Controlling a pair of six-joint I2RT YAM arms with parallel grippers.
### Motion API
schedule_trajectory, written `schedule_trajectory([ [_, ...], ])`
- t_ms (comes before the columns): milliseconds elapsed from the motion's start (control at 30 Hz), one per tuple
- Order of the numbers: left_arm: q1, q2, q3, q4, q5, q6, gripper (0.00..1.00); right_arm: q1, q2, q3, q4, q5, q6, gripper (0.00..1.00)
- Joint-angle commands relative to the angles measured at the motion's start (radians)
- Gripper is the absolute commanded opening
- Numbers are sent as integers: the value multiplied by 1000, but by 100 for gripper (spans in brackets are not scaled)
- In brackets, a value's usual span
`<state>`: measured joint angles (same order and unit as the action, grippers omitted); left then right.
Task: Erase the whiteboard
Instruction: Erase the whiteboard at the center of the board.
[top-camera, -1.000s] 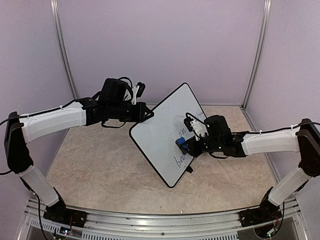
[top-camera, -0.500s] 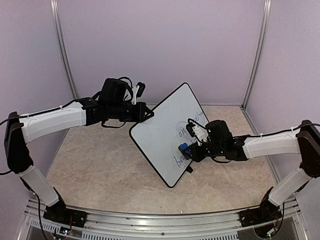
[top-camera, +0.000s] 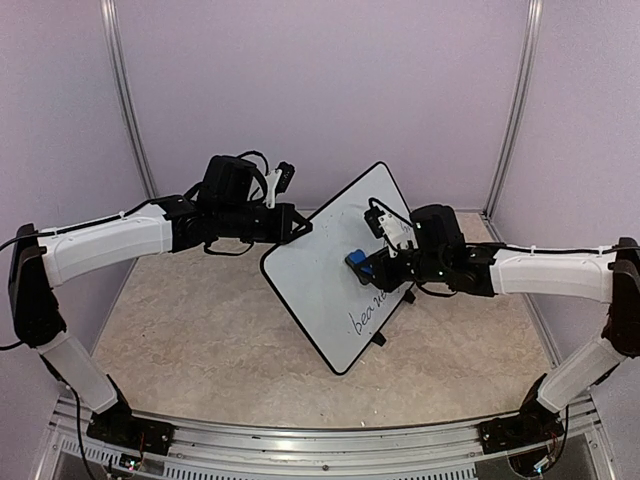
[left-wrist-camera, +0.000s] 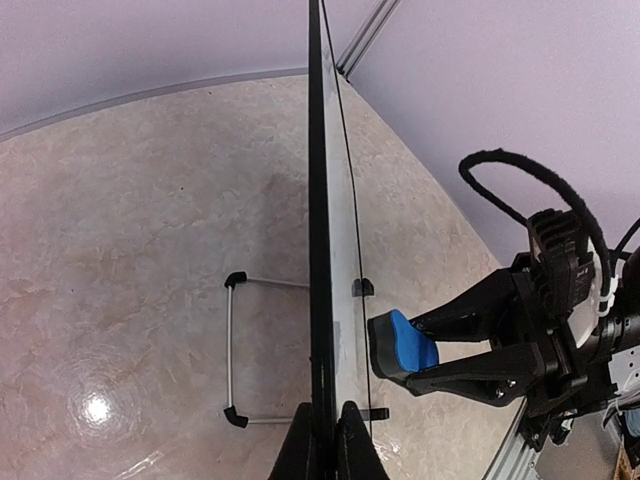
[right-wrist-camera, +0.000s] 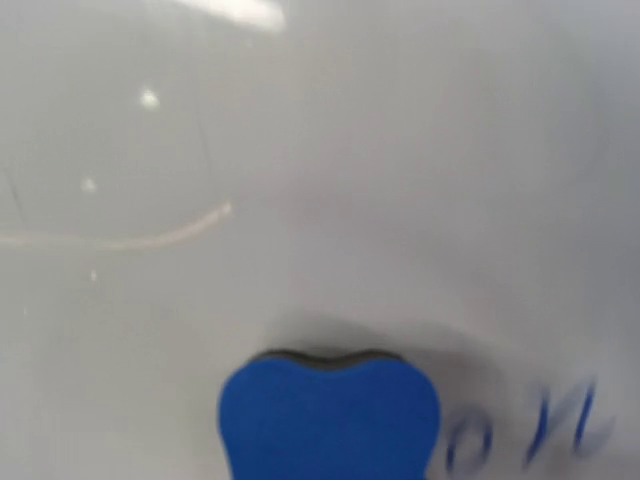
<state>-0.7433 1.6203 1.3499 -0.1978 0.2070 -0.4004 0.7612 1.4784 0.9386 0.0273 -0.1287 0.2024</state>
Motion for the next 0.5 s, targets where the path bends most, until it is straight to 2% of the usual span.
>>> schedule_trajectory([
  [0,-19,-15,8,31,-15,76,0,-4,72,58,-18,50,-33,31],
  [467,-22,-23,8,31,-9,77,0,-79,101,-75,11,80,-5,31],
])
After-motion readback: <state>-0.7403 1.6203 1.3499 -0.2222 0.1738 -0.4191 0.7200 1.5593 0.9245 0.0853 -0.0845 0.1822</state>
